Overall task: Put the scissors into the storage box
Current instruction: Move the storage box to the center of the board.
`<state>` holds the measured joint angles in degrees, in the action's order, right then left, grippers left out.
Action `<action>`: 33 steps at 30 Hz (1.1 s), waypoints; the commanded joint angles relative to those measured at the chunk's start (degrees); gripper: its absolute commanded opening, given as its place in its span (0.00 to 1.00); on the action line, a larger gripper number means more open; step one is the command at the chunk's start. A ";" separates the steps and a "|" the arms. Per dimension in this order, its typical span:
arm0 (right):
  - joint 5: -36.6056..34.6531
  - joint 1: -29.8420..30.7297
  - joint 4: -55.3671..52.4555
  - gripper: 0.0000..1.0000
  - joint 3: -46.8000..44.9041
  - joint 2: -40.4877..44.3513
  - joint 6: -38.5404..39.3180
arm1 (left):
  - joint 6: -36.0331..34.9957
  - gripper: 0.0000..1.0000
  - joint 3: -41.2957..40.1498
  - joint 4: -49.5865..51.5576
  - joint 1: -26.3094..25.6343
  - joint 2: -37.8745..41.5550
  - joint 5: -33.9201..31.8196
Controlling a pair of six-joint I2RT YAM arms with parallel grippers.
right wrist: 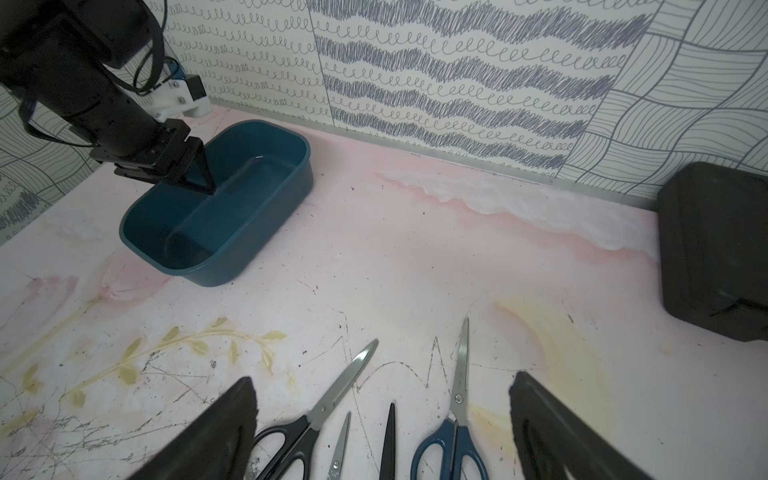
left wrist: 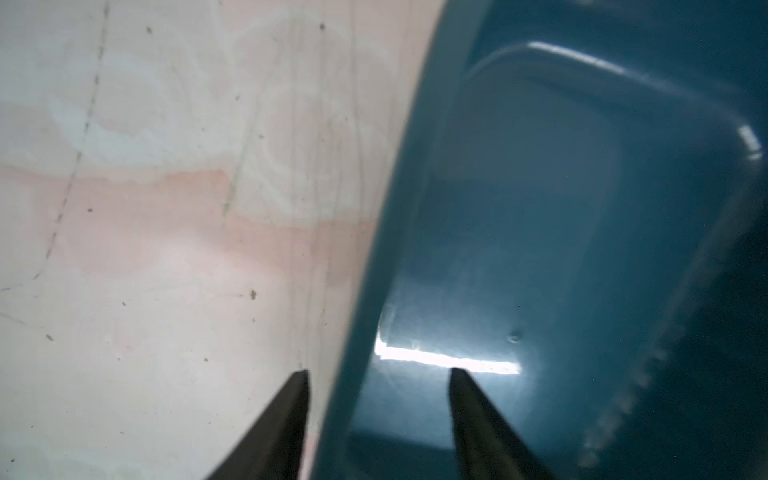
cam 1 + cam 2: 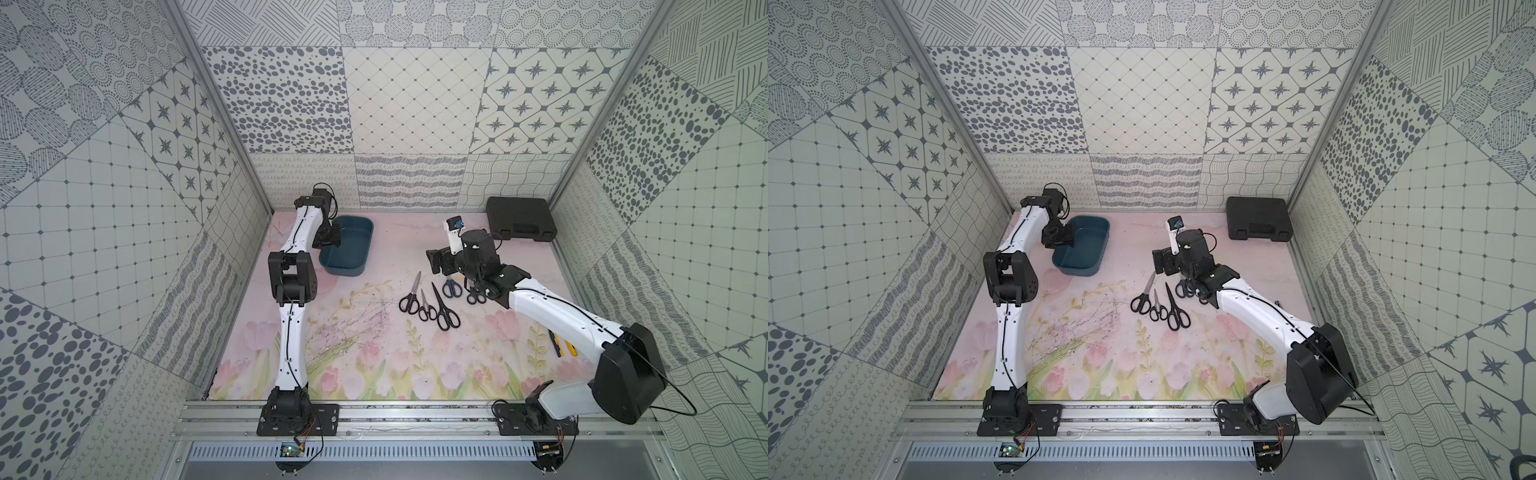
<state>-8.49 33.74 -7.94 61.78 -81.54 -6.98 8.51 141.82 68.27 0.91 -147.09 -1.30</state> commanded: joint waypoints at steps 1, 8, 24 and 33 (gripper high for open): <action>-1.86 0.08 1.00 0.97 -1.63 1.54 0.98 | -1.13 0.28 -1.16 5.71 0.35 -0.67 -0.34; -2.95 0.08 0.47 0.96 -2.93 2.17 1.38 | 0.39 0.00 -12.23 0.26 -0.10 8.06 -2.38; -4.38 -0.25 0.38 0.96 -5.09 3.32 1.06 | 9.53 0.00 -70.09 -16.15 -6.58 52.12 0.82; -2.75 -0.39 1.73 0.97 -3.52 -0.60 0.56 | 12.39 0.00 -81.98 -20.92 -12.70 56.27 2.79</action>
<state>-12.08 33.63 -9.02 57.19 -80.49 -5.63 16.93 64.55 53.95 -9.41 -91.48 -0.78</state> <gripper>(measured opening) 0.966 0.081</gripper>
